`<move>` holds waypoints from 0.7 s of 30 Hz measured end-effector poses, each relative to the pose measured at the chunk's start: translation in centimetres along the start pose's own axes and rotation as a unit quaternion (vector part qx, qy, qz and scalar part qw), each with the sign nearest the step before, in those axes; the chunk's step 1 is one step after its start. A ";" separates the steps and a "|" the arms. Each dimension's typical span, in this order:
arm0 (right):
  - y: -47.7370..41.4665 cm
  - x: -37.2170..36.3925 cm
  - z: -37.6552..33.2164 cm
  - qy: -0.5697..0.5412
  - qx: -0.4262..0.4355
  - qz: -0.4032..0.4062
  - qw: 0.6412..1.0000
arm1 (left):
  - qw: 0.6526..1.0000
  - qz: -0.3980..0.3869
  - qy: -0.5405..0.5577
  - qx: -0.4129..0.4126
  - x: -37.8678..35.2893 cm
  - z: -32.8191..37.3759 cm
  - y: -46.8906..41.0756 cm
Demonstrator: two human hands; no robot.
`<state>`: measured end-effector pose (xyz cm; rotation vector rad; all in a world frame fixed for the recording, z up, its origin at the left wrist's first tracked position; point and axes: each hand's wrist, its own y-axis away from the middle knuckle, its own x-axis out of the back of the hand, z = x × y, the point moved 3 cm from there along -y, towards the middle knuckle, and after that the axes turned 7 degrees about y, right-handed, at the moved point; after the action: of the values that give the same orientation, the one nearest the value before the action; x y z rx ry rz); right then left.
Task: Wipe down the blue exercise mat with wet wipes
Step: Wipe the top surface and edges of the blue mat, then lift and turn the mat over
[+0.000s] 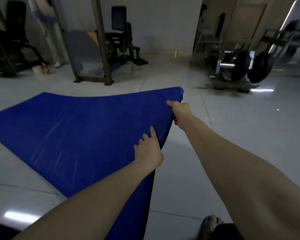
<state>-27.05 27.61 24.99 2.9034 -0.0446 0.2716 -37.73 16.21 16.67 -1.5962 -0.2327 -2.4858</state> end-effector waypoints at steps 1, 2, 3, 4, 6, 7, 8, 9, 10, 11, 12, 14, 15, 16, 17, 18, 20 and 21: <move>0.6 0.8 -0.5 -0.001 0.004 0.005 1.000 | 1.000 0.003 -0.002 -0.015 0.7 0.5 0.3; 1.1 1.6 -0.9 -0.001 0.006 0.015 1.000 | 0.999 0.004 -0.002 -0.033 1.4 1.1 0.6; 1.7 2.6 -1.3 -0.001 0.009 0.023 1.000 | 0.999 0.003 -0.003 -0.050 2.0 1.8 1.0; 2.1 3.5 -1.6 -0.002 0.010 0.031 0.999 | 0.998 0.004 -0.005 -0.065 2.5 2.4 1.2; 3.2 5.7 -2.4 -0.005 0.012 0.053 0.999 | 0.995 0.008 -0.007 -0.098 3.8 3.9 1.6; 3.8 6.9 -2.8 -0.008 0.014 0.067 0.998 | 0.993 0.006 -0.005 -0.117 4.5 4.7 1.8; 4.3 7.9 -3.2 -0.011 0.017 0.081 0.996 | 0.991 0.004 -0.002 -0.134 5.0 5.3 1.9; 5.0 9.5 -3.8 -0.018 0.025 0.097 0.995 | 0.988 0.006 0.001 -0.157 5.7 6.4 2.2; 5.3 10.3 -4.0 -0.022 0.027 0.105 0.994 | 0.986 0.004 0.003 -0.167 6.1 6.8 2.2; 5.8 11.5 -4.3 -0.029 0.028 0.117 0.992 | 0.983 0.007 0.006 -0.182 6.5 7.6 2.2; 6.3 12.7 -4.5 -0.037 0.030 0.128 0.991 | 0.980 0.015 0.008 -0.200 6.9 8.4 2.3; 7.4 15.4 -4.7 -0.056 0.033 0.157 0.986 | 0.970 0.032 0.008 -0.239 7.7 10.1 2.7; 8.0 16.7 -4.9 -0.064 0.032 0.172 0.983 | 0.965 0.037 0.004 -0.258 8.0 11.1 3.0; 8.5 17.9 -4.9 -0.069 0.030 0.185 0.980 | 0.961 0.040 -0.001 -0.273 8.4 12.0 3.2; 9.1 19.1 -5.0 -0.072 0.030 0.196 0.977 | 0.956 0.042 -0.006 -0.289 8.8 12.9 3.6; 9.8 20.2 -5.0 -0.075 0.030 0.206 0.975 | 0.952 0.049 -0.010 -0.303 9.3 13.7 4.0; 11.2 22.1 -5.3 -0.086 0.037 0.223 0.970 | 0.940 0.072 -0.015 -0.334 10.5 15.0 4.6; 12.1 23.0 -5.6 -0.092 0.045 0.234 0.967 | 0.934 0.082 -0.014 -0.348 11.1 15.7 4.9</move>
<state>-6.09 16.87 37.25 2.9596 -0.7723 0.0787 -27.25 14.24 33.37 -1.7702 0.8378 -2.5493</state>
